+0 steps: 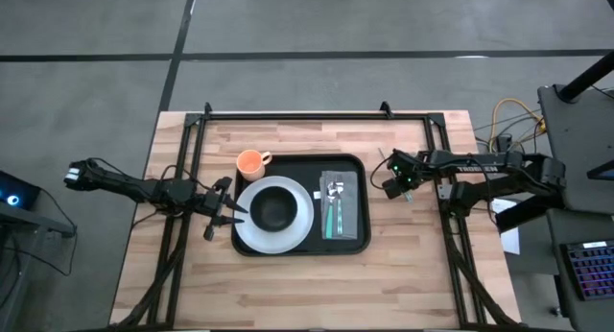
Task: Set up tray
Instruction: Put the white and blue knife to the right of the white and blue fork on the gray napkin on the black serving tray
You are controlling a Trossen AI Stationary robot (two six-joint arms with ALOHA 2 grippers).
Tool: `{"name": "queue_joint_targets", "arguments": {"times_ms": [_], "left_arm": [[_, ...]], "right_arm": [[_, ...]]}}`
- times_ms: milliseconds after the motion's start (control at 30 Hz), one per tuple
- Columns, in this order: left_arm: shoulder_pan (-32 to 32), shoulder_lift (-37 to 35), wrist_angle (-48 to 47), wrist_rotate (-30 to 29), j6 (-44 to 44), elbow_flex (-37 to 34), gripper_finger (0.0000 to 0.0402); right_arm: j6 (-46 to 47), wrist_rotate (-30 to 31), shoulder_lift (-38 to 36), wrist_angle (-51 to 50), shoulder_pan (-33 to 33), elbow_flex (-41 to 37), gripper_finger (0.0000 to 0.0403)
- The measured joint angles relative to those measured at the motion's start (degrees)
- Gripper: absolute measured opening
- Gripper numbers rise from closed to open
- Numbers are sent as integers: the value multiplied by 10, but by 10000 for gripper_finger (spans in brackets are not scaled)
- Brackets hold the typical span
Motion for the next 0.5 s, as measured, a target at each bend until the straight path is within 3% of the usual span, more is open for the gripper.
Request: {"name": "queue_joint_targets", "arguments": {"times_ms": [500], "left_arm": [[0,0,0,0,0,0,109]], "right_arm": [[-14,13,2,-7,-1,37,19]]}}
